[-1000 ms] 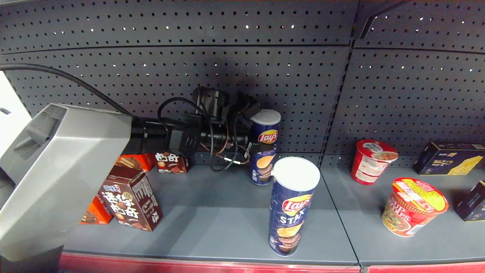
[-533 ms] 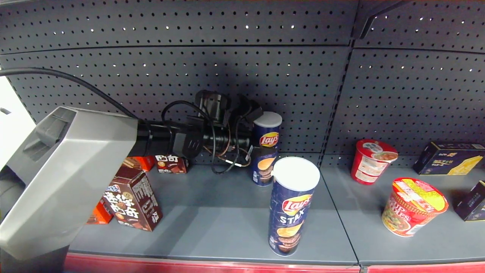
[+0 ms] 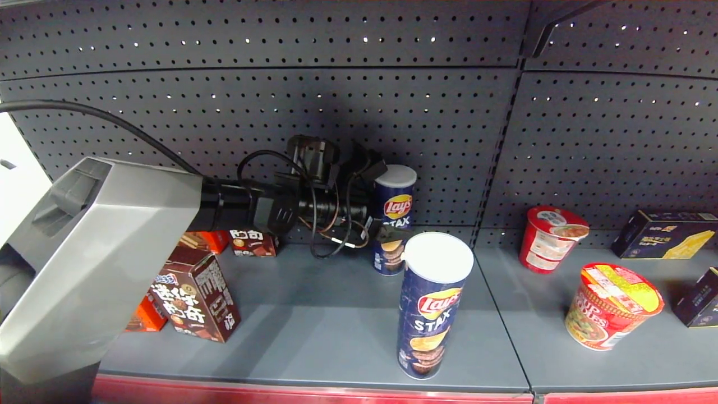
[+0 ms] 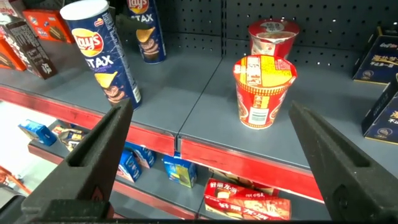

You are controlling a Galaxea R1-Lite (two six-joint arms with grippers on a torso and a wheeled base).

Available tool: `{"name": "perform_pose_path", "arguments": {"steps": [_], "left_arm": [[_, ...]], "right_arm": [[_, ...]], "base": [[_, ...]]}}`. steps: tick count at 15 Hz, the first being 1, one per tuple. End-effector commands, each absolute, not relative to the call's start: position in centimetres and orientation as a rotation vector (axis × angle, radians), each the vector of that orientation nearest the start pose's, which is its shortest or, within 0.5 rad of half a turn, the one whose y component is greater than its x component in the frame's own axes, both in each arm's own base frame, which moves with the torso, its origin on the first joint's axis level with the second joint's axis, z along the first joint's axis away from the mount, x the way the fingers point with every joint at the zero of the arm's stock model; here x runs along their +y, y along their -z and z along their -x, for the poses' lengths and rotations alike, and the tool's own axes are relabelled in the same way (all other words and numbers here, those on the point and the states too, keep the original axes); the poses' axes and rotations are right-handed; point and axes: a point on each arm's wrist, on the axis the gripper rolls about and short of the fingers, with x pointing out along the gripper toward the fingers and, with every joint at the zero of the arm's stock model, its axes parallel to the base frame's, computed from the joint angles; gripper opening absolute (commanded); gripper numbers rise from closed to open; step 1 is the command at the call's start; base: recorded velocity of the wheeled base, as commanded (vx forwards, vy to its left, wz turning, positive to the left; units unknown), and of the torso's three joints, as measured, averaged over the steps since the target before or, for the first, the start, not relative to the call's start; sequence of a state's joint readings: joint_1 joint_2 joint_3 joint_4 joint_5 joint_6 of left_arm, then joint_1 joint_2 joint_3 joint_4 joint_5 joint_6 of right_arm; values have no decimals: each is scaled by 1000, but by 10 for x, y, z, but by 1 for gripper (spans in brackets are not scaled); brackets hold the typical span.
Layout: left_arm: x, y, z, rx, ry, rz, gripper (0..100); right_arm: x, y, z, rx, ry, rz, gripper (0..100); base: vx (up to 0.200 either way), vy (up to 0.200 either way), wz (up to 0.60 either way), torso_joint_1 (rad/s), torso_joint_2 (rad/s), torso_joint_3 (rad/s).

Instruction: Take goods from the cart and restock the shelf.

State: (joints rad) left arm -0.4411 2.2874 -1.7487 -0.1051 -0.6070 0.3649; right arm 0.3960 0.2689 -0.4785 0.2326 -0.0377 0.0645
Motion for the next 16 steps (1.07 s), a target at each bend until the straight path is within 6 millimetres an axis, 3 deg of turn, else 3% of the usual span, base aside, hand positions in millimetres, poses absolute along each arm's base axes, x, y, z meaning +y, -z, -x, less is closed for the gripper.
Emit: {"name": "perform_pose_path", "arguments": {"steps": [1,9,10,16], "left_arm": [[-208,-176,-413,242,1097,-289,100],[-164,-201,-371,251,1057,-324,100],[-145,-210,-356,251,1028,-327,100],[-92,-241,-299,225,917,-316,100]], "right_arm": [[-11,-191,24,54,-364,-54,100],[2,-203,-1,168,-450,-32,100],[7,-206,-13,213,-463,-20,100],[53,-230,-106,252,-496,-5,100]], "base": [[0,0,0,0,0,0],[0,0,0,0,0,0],[0,0,0,0,0,0],[0,0,0,0,0,0]]}}
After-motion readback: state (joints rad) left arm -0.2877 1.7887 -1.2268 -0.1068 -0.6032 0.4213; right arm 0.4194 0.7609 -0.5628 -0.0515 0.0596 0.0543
